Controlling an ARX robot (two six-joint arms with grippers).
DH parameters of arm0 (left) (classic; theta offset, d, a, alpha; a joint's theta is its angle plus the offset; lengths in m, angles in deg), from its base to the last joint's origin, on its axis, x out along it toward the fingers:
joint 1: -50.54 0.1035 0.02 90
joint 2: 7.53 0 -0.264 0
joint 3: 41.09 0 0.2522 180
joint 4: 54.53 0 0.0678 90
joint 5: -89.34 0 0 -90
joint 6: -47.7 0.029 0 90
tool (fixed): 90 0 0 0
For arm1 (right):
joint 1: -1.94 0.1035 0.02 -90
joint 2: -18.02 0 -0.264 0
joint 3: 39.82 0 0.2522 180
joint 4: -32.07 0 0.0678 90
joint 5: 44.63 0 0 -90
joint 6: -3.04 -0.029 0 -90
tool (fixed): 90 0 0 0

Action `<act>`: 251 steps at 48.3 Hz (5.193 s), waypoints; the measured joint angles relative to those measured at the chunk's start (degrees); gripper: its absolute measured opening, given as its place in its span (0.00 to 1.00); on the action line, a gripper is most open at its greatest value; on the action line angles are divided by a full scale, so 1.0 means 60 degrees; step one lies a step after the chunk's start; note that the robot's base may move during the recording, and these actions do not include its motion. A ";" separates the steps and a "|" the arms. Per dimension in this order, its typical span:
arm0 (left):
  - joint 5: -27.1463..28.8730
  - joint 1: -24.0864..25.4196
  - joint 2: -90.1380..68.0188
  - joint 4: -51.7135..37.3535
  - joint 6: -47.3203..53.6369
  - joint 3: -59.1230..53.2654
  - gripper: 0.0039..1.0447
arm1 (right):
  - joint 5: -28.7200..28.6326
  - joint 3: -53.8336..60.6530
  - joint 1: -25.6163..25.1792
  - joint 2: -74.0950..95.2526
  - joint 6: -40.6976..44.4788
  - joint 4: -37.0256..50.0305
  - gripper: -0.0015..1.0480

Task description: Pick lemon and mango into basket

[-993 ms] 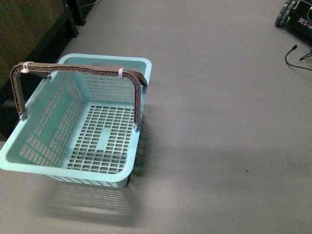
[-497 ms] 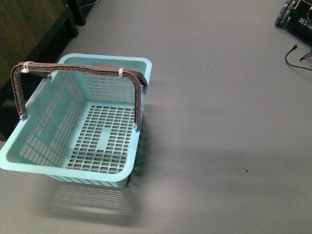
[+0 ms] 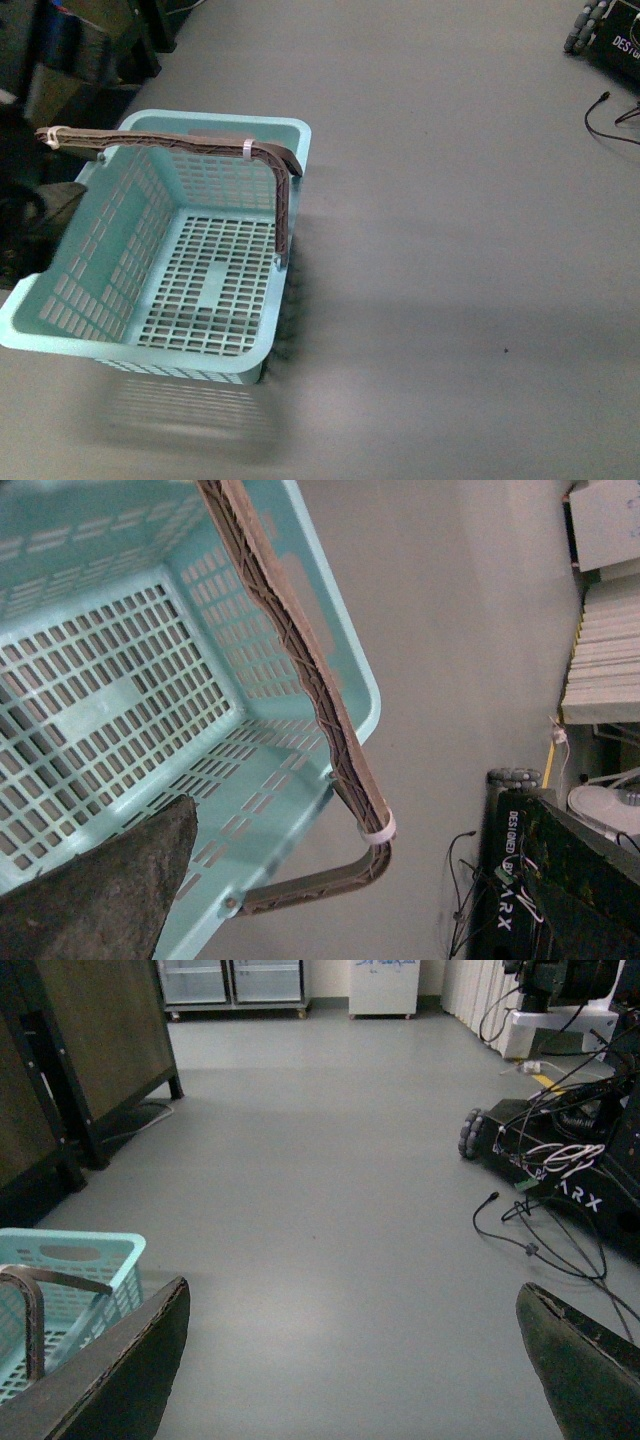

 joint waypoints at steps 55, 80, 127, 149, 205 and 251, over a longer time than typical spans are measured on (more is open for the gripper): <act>0.0386 0.0350 -0.5333 0.0109 -0.1854 0.5111 0.72 | 0.0000 0.0000 0.0000 0.0000 0.0000 0.0000 0.92; 0.0681 0.0277 -0.4441 0.1304 -0.3031 0.4393 0.07 | 0.0000 0.0000 0.0000 0.0000 0.0000 0.0000 0.92; 0.2433 -0.0718 0.7133 0.7661 -0.3708 0.2233 0.07 | 0.0000 0.0000 0.0000 0.0000 0.0000 0.0000 0.92; 0.2619 -0.1151 0.7861 0.8801 -0.3865 0.2758 0.07 | 0.0000 0.0000 0.0000 0.0000 0.0000 0.0000 0.92; 0.2612 -0.1155 0.7861 0.8812 -0.3883 0.2758 0.07 | 0.0000 0.0000 0.0000 0.0000 0.0000 0.0000 0.92; 0.2612 -0.1155 0.7861 0.8812 -0.3880 0.2758 0.06 | 0.0000 0.0000 0.0000 0.0000 0.0004 0.0000 0.92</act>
